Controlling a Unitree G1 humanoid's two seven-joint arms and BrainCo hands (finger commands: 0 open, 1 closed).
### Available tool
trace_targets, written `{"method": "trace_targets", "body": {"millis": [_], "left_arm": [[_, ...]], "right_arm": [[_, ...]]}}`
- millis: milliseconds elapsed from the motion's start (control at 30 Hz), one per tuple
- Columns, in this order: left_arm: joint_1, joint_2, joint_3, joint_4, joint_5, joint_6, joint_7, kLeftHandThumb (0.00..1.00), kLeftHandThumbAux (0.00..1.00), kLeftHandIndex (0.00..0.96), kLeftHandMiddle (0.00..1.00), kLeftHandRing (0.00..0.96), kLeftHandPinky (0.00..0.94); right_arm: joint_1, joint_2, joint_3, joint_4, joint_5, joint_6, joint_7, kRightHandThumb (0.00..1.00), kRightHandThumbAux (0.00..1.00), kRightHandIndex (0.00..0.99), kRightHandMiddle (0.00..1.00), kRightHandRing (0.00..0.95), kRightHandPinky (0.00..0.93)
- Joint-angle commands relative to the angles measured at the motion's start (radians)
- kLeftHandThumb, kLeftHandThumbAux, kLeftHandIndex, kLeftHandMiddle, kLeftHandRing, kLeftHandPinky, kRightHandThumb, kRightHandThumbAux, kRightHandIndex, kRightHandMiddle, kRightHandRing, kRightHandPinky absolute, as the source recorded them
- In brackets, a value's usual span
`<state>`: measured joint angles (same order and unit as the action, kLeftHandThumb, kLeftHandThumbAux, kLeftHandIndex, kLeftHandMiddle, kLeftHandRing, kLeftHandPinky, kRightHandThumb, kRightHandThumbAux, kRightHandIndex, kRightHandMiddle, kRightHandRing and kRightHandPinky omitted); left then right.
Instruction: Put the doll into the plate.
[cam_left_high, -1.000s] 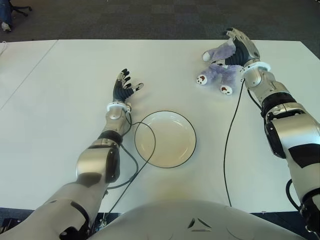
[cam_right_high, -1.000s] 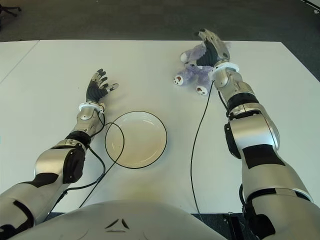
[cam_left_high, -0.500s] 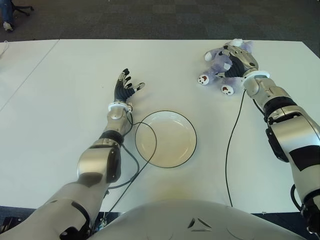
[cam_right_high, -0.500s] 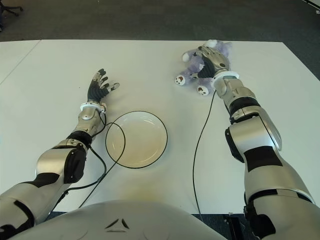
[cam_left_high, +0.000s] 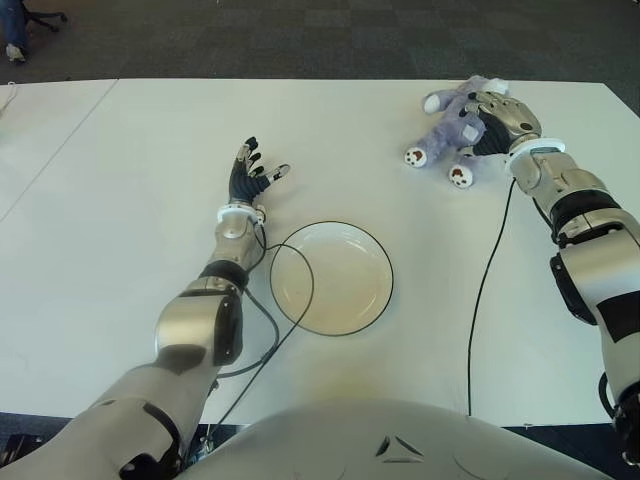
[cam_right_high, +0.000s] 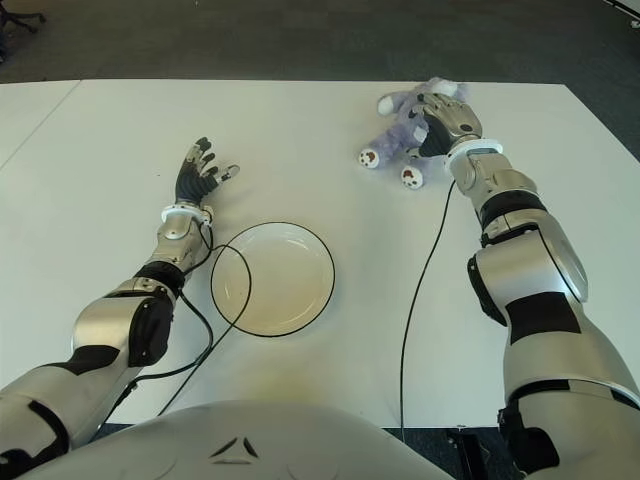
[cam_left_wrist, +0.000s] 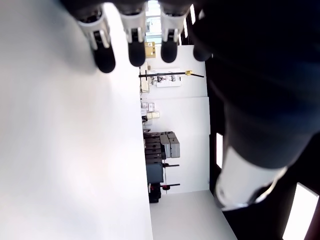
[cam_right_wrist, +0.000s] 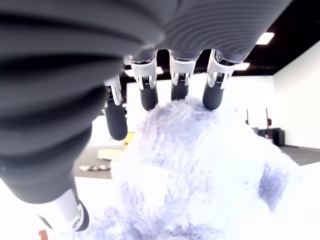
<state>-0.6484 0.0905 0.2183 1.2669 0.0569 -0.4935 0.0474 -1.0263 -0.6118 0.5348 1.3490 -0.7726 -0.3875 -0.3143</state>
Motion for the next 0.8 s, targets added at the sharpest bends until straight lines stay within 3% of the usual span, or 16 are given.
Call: {"method": "trace_targets", "body": {"millis": [33,367,800], "left_arm": [[0.112,-0.051,0.003,0.093,-0.002,0.138,0.003,0.000,0.802,0.056,0.072,0.086,0.136],[0.111,-0.060,0.017,0.093,-0.015,0.146,0.005,0.000,0.788,0.050,0.077,0.089,0.141],[0.113,-0.068,0.010,0.092,-0.009,0.133,0.012,0.000,0.795,0.055,0.082,0.092,0.135]], "right_arm": [[-0.004,-0.011,0.016,0.017,-0.021,0.022,0.010,0.277,0.767,0.214,0.085,0.000,0.000],[0.025,-0.008,0.005,0.029,-0.008,0.051,0.009,0.327,0.751,0.205,0.100,0.015,0.000],[0.128,0.000,0.000,0.038,0.004,0.072,0.029,0.322,0.747,0.184,0.098,0.018,0.000]]}}
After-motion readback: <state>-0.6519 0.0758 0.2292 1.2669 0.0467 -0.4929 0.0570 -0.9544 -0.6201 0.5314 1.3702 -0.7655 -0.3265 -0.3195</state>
